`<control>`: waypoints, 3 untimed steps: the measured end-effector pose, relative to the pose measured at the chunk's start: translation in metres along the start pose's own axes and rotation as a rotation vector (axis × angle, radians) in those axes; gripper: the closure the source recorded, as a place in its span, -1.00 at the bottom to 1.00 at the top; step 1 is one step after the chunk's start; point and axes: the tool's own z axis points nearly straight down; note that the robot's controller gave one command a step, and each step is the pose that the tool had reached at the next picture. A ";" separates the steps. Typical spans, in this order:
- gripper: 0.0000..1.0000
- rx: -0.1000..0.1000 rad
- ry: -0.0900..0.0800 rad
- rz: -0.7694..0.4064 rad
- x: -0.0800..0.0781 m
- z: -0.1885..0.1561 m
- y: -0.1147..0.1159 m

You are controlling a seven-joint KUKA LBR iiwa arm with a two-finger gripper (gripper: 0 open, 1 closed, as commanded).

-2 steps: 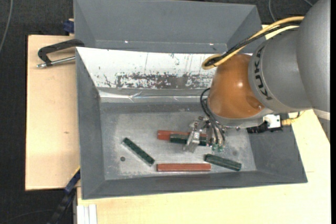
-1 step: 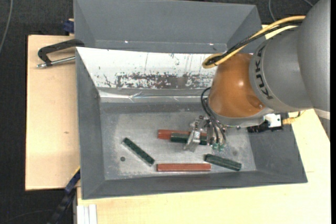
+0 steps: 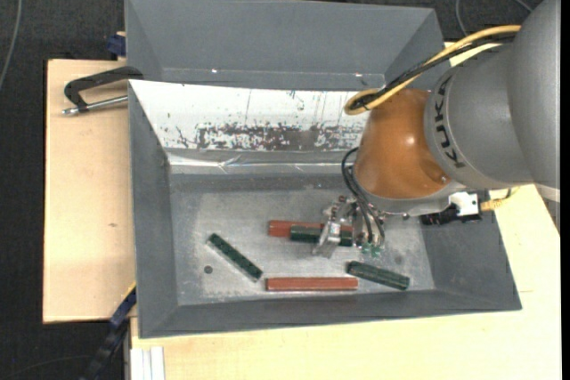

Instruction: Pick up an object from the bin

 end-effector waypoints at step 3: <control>1.00 0.000 0.000 0.000 0.000 -0.047 0.001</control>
Offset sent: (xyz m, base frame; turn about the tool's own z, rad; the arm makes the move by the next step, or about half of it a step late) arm 0.0000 -0.0001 0.0825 0.0000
